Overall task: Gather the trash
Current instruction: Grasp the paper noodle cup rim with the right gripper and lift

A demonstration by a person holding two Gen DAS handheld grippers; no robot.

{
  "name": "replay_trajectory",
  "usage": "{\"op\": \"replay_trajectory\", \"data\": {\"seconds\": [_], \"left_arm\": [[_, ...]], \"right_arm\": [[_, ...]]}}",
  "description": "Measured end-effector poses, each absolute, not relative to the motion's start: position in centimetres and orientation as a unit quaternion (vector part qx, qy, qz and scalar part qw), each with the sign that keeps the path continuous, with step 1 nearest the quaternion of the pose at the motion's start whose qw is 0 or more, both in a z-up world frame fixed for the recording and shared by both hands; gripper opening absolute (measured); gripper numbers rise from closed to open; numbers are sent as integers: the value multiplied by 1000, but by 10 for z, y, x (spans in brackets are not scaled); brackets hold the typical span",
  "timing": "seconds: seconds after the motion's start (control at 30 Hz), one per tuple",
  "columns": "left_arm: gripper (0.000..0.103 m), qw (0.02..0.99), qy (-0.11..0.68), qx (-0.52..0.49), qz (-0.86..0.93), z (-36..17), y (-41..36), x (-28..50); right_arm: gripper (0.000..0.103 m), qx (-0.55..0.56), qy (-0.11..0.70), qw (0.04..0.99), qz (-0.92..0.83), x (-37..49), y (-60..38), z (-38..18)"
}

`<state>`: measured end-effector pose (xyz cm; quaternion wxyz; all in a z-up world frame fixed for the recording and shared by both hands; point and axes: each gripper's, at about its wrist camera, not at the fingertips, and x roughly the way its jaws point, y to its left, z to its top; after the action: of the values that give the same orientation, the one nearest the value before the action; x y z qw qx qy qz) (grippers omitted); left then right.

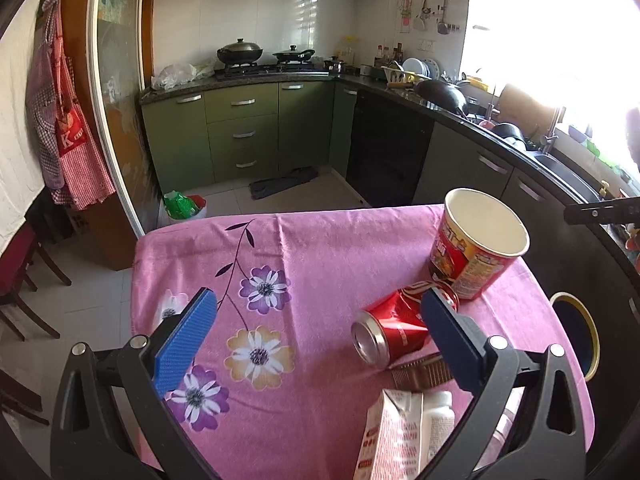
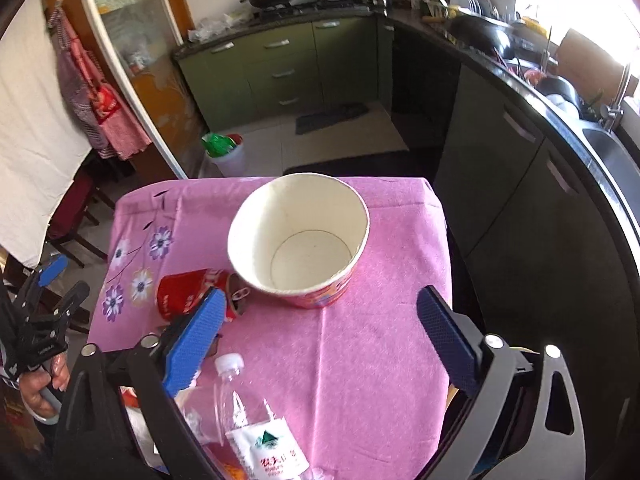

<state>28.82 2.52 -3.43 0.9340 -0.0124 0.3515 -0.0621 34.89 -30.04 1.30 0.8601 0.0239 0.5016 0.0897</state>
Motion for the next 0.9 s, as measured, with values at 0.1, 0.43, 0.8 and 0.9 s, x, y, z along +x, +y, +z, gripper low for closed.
{"op": "replay_trajectory", "data": {"seconds": [0.1, 0.43, 0.8, 0.9], "left_arm": [[97, 926, 372, -33, -62, -57, 27, 316], [97, 908, 413, -21, -70, -100, 21, 328], [97, 911, 403, -24, -78, -94, 22, 322], [97, 910, 405, -24, -82, -94, 21, 321]], "right_arm": [[63, 33, 559, 826, 65, 406, -306, -13], [30, 44, 666, 744, 30, 487, -312, -93], [5, 72, 653, 753, 35, 498, -325, -90], [5, 99, 630, 769, 44, 481, -351, -57]]}}
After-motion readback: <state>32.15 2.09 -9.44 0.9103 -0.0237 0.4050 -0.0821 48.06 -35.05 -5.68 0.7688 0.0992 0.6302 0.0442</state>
